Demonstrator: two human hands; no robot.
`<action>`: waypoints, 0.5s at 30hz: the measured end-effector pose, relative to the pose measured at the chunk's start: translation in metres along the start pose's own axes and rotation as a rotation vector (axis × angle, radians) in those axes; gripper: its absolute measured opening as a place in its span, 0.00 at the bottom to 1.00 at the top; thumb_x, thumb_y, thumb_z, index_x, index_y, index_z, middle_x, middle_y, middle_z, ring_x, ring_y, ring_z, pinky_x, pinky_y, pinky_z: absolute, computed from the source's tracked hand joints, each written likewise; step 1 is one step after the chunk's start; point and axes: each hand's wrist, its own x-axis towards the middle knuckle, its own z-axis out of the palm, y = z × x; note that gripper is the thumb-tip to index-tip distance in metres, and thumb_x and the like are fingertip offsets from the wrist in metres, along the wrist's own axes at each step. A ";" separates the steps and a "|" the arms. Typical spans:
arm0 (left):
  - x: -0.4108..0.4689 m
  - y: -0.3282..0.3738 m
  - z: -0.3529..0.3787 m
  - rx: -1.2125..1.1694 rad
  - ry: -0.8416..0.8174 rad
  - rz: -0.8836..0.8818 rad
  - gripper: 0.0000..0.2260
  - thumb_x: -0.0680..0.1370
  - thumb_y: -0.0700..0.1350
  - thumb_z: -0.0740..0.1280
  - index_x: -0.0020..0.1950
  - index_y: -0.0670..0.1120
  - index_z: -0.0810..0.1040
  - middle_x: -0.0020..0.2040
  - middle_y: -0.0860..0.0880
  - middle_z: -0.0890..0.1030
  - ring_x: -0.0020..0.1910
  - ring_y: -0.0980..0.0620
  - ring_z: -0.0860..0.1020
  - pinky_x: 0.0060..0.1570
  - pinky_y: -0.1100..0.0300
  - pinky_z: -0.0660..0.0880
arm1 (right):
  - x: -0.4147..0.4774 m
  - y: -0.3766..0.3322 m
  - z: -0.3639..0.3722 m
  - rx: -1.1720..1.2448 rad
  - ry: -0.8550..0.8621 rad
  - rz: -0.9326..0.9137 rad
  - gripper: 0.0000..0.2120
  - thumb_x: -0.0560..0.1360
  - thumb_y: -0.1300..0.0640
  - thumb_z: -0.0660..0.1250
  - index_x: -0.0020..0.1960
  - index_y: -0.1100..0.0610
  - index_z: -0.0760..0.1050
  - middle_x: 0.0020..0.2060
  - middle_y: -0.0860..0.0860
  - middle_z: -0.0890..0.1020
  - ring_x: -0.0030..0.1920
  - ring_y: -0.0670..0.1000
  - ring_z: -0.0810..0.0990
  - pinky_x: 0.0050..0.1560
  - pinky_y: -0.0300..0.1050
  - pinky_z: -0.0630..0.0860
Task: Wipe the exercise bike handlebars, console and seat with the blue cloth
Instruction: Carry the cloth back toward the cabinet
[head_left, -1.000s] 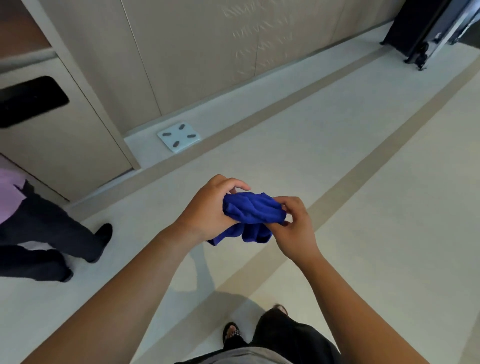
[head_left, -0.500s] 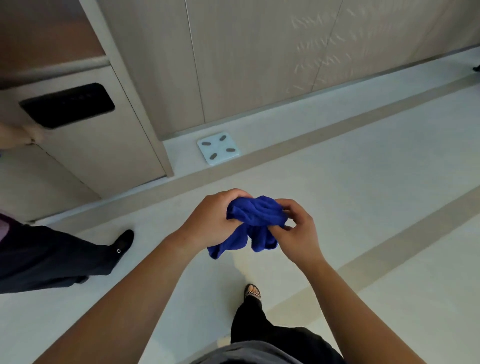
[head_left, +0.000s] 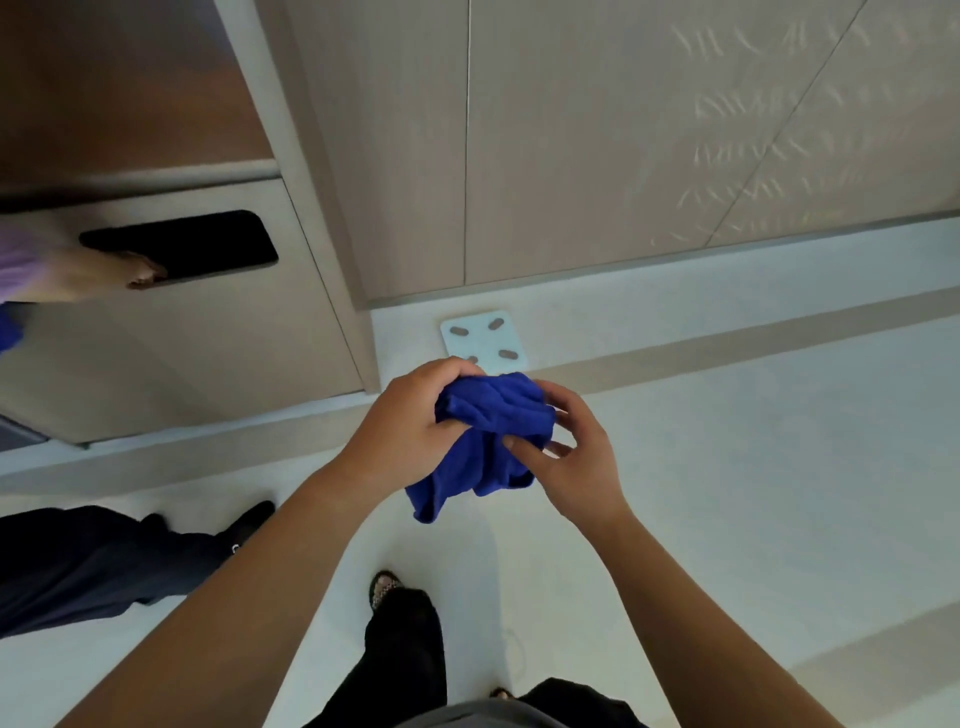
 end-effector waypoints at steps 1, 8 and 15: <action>0.013 -0.007 -0.009 0.004 0.001 0.006 0.15 0.74 0.37 0.64 0.54 0.56 0.74 0.50 0.61 0.78 0.50 0.63 0.76 0.45 0.71 0.70 | 0.016 -0.001 0.009 -0.006 -0.001 -0.006 0.22 0.68 0.63 0.74 0.58 0.48 0.73 0.54 0.41 0.79 0.56 0.43 0.77 0.48 0.37 0.78; 0.099 -0.058 -0.081 -0.024 -0.044 0.006 0.17 0.73 0.37 0.63 0.52 0.59 0.74 0.48 0.62 0.79 0.48 0.64 0.76 0.45 0.75 0.69 | 0.117 -0.008 0.074 -0.053 0.036 -0.004 0.12 0.71 0.62 0.69 0.52 0.50 0.77 0.45 0.41 0.82 0.47 0.45 0.80 0.44 0.34 0.75; 0.174 -0.116 -0.136 0.048 -0.168 -0.029 0.31 0.70 0.39 0.69 0.66 0.66 0.66 0.58 0.61 0.72 0.50 0.66 0.74 0.44 0.74 0.70 | 0.204 -0.011 0.131 0.012 0.057 -0.028 0.17 0.70 0.72 0.66 0.52 0.53 0.78 0.47 0.46 0.81 0.47 0.44 0.78 0.42 0.39 0.78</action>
